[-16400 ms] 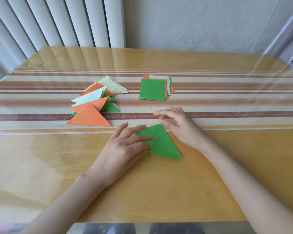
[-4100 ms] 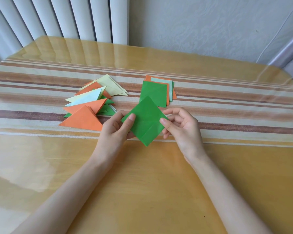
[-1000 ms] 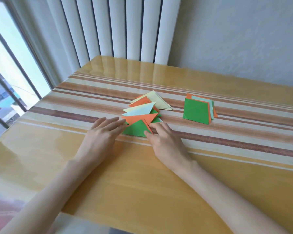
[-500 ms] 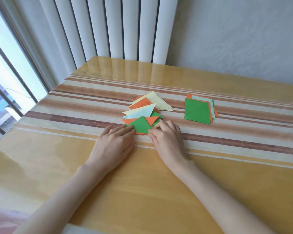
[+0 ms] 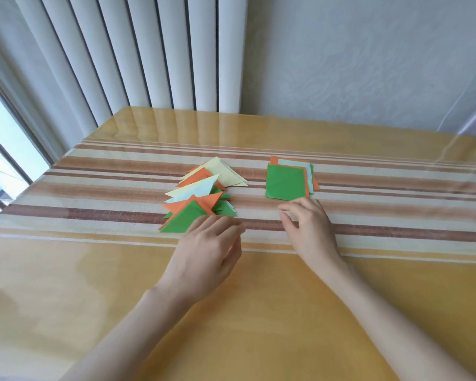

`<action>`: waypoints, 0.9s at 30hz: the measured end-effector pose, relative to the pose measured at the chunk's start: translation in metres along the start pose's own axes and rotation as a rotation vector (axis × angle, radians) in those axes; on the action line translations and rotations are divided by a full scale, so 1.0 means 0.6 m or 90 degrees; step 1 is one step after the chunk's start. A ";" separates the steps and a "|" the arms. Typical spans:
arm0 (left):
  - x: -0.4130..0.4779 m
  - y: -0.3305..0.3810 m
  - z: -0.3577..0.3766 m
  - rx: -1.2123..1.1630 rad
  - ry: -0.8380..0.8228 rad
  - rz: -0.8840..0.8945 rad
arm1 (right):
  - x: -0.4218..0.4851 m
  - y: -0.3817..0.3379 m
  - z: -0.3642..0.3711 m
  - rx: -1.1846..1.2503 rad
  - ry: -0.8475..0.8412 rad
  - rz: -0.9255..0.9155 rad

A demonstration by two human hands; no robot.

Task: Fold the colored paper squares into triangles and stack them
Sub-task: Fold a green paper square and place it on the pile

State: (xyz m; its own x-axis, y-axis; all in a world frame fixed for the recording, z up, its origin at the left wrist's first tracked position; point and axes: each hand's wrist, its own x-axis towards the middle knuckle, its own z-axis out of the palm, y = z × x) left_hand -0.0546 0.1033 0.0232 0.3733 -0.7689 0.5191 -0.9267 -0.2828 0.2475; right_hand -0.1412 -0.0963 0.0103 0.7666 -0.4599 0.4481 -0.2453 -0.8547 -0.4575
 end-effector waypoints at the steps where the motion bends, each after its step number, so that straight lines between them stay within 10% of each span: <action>1: 0.007 0.012 0.014 -0.030 -0.014 -0.005 | 0.006 0.019 -0.007 -0.007 -0.015 0.025; 11: 0.027 0.023 0.087 -0.186 -0.086 -0.058 | 0.099 0.086 0.010 -0.085 -0.202 0.009; 22: 0.029 0.030 0.080 -0.212 -0.023 -0.076 | 0.059 0.080 0.008 -0.114 0.019 -0.069; 27: 0.038 0.037 0.055 -0.303 0.113 -0.183 | 0.006 0.032 -0.052 0.135 0.067 -0.071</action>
State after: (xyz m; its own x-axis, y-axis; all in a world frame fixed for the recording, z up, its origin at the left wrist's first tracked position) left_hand -0.0681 0.0605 0.0137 0.6468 -0.5800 0.4953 -0.6804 -0.1455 0.7182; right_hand -0.1614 -0.1216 0.0270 0.7129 -0.3978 0.5775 -0.0247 -0.8373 -0.5462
